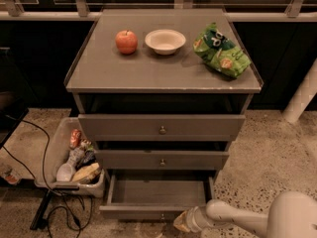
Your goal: Close bottom drawer
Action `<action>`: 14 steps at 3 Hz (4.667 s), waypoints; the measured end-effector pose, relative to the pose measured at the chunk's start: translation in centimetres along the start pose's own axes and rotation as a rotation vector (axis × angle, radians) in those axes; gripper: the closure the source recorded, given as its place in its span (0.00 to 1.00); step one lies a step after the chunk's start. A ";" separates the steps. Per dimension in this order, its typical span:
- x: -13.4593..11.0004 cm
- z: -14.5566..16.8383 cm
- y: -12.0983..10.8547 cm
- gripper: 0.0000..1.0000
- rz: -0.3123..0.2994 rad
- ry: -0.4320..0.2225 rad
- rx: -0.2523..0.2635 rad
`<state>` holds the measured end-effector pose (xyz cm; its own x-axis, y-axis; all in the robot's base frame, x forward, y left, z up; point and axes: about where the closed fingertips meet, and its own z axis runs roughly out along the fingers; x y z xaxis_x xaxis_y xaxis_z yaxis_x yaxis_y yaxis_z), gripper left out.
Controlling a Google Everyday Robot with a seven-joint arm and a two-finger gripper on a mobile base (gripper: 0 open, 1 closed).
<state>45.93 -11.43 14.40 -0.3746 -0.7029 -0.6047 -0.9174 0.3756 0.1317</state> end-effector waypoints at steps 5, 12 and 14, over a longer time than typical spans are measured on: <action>-1.1 0.1 -0.1 0.00 -0.047 0.001 0.010; -3.2 -4.5 -7.6 0.18 -0.010 -0.007 0.096; -3.8 -3.8 -11.4 0.65 0.025 0.020 0.149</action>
Offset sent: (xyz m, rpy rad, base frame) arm 0.0256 -0.0025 0.0090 -0.0289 -0.0437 -0.0145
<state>57.33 -15.31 18.16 -0.4013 -0.7037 -0.5863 -0.8781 0.4776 0.0278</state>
